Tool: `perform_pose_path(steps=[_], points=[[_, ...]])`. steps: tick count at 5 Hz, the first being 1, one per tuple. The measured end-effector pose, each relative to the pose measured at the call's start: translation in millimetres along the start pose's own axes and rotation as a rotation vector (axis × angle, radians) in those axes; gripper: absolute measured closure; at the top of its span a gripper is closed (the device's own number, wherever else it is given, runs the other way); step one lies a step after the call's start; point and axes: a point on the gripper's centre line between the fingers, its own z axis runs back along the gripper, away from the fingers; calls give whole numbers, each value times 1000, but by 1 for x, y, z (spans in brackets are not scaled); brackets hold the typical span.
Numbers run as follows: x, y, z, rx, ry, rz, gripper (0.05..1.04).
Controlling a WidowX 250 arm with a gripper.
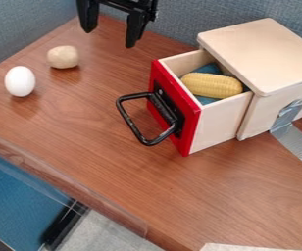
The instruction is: Close the drawer in the top of the table
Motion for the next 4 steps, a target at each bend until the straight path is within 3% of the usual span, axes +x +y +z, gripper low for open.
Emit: perform_pose_path(steps=[2,3,4], points=[[-17,0,-23,11,77,-47,84],[-29,1,-25,3,75,-137,84],[-39,12,-45,-16,76,-334,84]])
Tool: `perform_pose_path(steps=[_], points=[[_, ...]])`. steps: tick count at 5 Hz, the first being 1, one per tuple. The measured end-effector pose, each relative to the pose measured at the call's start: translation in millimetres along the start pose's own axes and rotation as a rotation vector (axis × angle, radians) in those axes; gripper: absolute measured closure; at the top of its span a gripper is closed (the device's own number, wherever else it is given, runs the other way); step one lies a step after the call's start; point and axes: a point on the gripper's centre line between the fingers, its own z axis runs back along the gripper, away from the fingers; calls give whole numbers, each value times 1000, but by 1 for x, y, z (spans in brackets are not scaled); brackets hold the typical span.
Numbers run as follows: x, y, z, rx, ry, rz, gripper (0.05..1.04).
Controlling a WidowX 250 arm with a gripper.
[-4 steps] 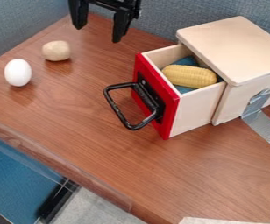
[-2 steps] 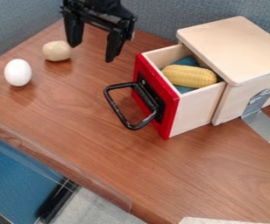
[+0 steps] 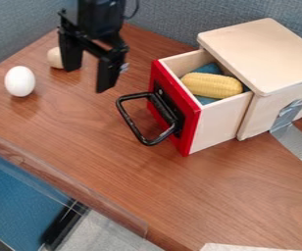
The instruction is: Close the drawer in the top of the table
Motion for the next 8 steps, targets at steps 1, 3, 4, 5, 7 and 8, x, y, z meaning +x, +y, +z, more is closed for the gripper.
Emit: perform_pose_path(steps=[1,3,4,5,7,8], points=[[1,0,-13,4,-15,-185,84],[7,-17,-45,17,-22,-388,84],[5,-39,-54,9,-5,-414,84],[3,-55,-62,22,22,-429,84],[14,-57,-84,47,94,-390,83],[30,-59,-83,29,88,-364,83]])
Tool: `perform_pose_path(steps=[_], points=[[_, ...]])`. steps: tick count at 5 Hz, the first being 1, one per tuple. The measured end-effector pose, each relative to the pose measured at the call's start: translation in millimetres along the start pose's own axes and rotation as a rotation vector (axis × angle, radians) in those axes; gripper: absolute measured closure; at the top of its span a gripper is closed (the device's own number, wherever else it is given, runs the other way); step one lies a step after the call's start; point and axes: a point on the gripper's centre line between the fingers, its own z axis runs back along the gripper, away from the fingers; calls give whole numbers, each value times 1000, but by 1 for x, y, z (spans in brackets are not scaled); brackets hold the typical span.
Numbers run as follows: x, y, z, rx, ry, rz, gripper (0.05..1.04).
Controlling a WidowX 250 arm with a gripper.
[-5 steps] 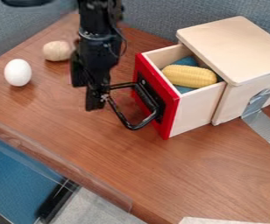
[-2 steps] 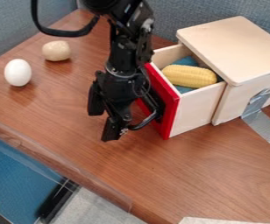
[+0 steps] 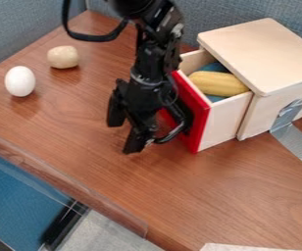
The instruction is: Close the drawer in the top of the table
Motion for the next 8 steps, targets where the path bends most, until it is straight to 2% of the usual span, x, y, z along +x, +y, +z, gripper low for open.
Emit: perform_pose_path(steps=[1,4,5,8], points=[[13,6,3,-27,-8,33,83],[43,15,15,-40,-48,82,83],[55,15,19,-35,-69,86,83],[73,23,15,-12,-96,107,83]])
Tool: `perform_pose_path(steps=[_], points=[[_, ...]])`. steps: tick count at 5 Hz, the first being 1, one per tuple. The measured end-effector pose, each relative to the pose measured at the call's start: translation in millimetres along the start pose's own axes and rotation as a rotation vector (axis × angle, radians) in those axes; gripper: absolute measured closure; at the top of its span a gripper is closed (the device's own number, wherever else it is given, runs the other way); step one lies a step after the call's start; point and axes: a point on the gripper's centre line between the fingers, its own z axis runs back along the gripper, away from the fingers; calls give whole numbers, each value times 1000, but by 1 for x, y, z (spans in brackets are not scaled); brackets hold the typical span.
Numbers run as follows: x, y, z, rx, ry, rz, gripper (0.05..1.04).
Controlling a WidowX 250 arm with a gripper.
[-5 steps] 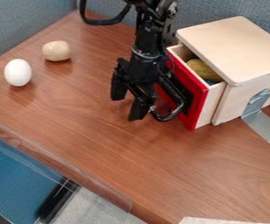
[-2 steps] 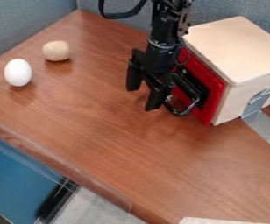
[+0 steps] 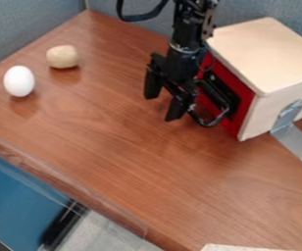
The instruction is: Close the drawer in the top of the table
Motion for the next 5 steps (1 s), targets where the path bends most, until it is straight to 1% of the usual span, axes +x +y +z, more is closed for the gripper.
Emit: perform_pose_path(steps=[1,2,3,4,5], points=[[1,2,0,11,-5,-4,83],[-6,-1,0,5,-8,24,83],[-32,16,35,-1,-7,89,83],[-58,28,58,7,-28,131,83],[-78,38,75,10,-16,182,83]])
